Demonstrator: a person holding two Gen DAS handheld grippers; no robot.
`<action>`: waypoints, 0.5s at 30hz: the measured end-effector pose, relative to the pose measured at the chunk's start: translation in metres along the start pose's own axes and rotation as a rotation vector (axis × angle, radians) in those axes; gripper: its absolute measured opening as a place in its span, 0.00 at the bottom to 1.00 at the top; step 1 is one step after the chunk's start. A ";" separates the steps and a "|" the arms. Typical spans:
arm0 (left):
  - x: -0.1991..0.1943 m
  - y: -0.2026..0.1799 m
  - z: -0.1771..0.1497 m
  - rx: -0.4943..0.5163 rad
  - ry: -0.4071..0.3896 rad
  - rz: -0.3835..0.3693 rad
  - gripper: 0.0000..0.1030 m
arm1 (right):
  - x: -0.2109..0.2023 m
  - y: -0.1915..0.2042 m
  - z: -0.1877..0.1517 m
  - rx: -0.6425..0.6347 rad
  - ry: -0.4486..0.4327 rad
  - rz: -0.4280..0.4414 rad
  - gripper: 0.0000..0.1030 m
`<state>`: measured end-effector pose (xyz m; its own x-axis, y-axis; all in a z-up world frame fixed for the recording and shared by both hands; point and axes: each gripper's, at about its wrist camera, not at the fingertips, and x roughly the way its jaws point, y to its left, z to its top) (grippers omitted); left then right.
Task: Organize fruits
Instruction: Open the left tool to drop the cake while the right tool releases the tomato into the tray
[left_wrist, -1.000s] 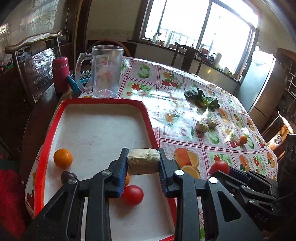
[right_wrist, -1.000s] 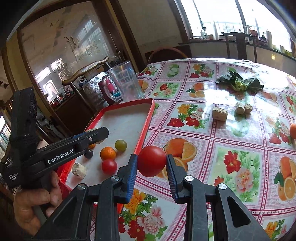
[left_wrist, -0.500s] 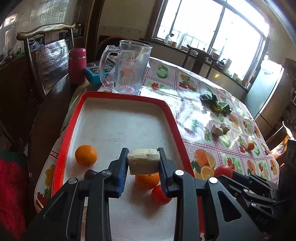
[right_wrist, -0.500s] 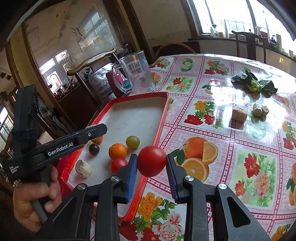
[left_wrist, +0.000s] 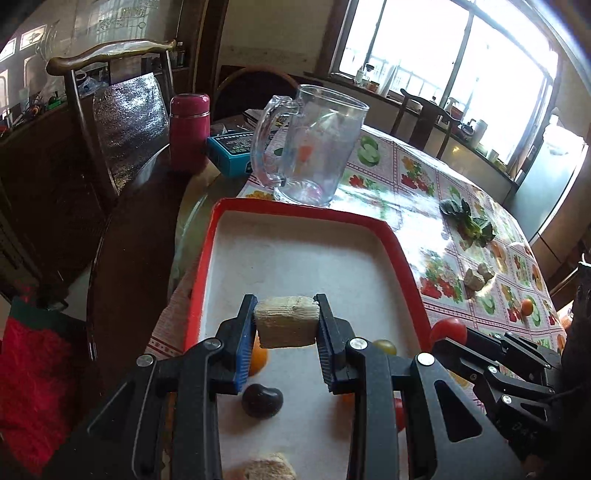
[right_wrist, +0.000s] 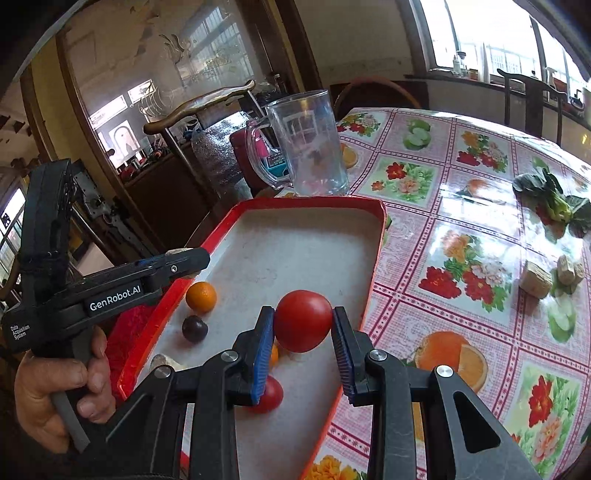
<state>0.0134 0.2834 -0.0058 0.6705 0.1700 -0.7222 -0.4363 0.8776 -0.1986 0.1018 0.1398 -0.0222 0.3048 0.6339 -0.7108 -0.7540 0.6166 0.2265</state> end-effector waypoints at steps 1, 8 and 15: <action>0.002 0.003 0.003 0.002 0.007 0.006 0.27 | 0.006 0.001 0.003 -0.008 0.008 -0.002 0.31; 0.027 0.017 0.015 -0.001 0.059 0.025 0.27 | 0.037 0.003 0.017 -0.035 0.057 -0.008 0.31; 0.046 0.018 0.020 0.009 0.102 0.042 0.27 | 0.057 0.003 0.021 -0.071 0.096 -0.028 0.31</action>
<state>0.0478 0.3162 -0.0293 0.5873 0.1605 -0.7933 -0.4570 0.8747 -0.1614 0.1289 0.1877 -0.0474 0.2723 0.5672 -0.7772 -0.7861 0.5970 0.1603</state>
